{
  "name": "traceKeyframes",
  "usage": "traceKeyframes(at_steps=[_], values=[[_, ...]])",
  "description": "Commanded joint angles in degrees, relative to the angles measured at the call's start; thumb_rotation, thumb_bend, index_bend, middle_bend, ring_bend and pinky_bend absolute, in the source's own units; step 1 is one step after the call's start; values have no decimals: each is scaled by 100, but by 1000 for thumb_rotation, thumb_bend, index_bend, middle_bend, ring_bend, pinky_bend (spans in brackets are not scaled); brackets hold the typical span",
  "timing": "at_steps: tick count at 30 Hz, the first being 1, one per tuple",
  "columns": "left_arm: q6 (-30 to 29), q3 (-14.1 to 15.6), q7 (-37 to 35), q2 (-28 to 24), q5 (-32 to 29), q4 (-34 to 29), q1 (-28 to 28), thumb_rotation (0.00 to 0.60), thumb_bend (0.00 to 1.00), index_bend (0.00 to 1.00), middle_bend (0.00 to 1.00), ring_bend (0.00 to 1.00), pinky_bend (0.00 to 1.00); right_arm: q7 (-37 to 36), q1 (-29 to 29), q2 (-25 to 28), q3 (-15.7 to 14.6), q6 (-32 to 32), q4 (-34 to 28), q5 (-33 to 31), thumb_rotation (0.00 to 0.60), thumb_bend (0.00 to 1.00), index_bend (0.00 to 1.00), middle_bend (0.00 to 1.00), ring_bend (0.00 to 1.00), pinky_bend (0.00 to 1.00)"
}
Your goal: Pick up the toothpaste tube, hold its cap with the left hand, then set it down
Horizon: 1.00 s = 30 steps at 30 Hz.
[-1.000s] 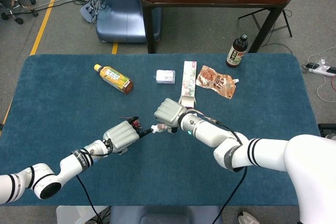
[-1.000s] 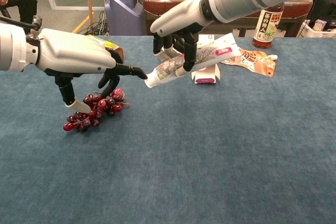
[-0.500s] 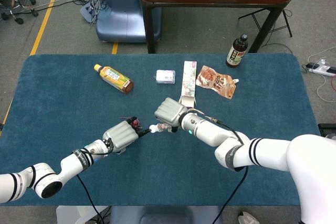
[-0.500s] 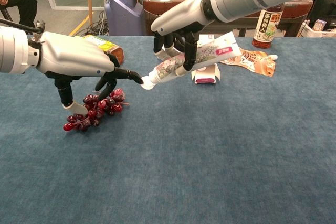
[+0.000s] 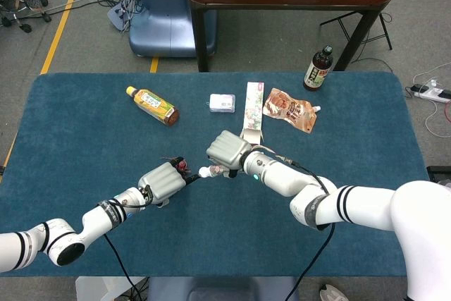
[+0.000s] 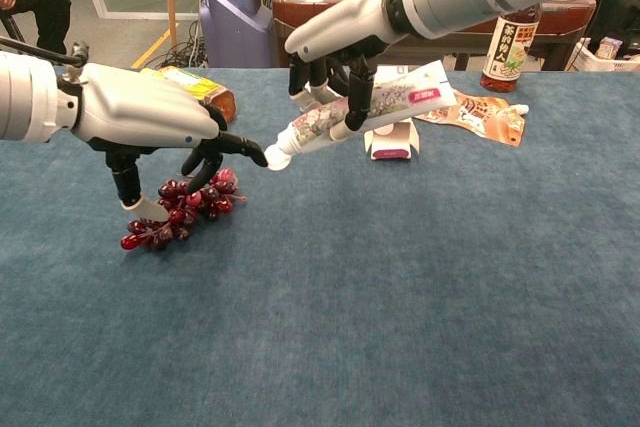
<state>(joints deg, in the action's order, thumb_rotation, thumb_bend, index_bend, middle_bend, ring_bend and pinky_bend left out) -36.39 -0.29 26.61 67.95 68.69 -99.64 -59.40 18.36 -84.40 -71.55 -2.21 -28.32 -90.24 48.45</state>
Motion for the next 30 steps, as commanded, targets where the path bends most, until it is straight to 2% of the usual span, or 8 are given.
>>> traceKeyframes(at_steps=[1,9,18,30], values=[[-20,-3,-16,3,4,-4,0,600,222,18,470,407,46,-77,62,43,70,-34,-33,66,600,964,809,710,593,386],[-144,3,-75,-67,73,-115,47,600,222,17,470,406,46,-208,269,124,151,-155,-109,228,600,962,809,710,593,386],[-595,53,-275,-548,64,-414,397,600,222,17,470,407,46,-531,964,185,83,-609,-247,538,600,919,809,710,592,386],[-1262,240,-566,-997,279,-767,1092,600,222,18,470,406,46,-756,1880,-291,-128,-1018,249,1291,600,827,809,666,535,396]])
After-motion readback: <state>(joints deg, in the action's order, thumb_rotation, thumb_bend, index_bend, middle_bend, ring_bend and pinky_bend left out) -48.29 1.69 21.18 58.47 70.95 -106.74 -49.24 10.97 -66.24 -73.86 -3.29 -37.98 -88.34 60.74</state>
